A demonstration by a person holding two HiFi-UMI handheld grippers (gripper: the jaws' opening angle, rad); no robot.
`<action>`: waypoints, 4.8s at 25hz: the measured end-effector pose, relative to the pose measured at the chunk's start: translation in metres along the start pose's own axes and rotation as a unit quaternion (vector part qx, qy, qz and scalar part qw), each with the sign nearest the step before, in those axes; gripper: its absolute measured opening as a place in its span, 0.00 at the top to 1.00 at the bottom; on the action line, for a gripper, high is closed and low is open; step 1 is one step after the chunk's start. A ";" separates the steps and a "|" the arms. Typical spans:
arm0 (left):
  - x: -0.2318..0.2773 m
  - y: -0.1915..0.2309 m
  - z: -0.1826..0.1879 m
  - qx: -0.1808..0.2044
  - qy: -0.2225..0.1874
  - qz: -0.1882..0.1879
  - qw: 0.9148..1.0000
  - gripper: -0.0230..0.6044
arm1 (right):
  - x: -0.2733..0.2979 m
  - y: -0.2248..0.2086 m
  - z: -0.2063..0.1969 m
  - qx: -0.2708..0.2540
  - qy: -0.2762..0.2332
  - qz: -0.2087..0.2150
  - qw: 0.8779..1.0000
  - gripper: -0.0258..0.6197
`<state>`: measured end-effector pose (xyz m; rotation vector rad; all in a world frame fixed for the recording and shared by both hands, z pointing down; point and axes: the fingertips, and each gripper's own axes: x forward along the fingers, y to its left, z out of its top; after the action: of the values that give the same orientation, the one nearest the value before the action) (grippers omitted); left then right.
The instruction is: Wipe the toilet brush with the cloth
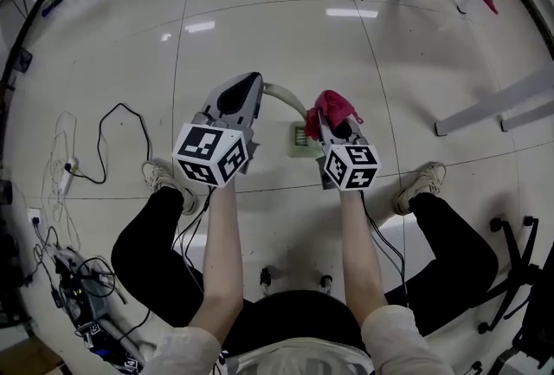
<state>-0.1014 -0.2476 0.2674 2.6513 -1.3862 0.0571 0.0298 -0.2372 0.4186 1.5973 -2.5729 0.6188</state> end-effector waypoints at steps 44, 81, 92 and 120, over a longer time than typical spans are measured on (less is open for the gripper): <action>-0.016 -0.011 -0.002 0.004 -0.010 -0.002 1.000 0.96 | 0.015 0.043 -0.097 0.240 0.049 -0.080 0.966 0.91; -0.107 -0.049 -0.014 -0.030 -0.042 0.116 0.992 0.96 | -0.122 0.106 0.024 -0.059 0.024 -0.001 0.998 0.91; -0.228 -0.138 -0.010 -0.010 -0.068 0.111 0.991 0.96 | -0.261 0.156 0.030 -0.069 -0.061 0.000 0.996 0.91; -0.617 -0.358 -0.004 0.058 -0.115 0.125 0.984 0.96 | -0.641 0.383 -0.019 -0.118 -0.175 0.061 0.976 0.91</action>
<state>-0.1612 0.4565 0.1670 2.6256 -1.8374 -0.1488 -0.0082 0.4622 0.1588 1.5996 -2.8703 0.0276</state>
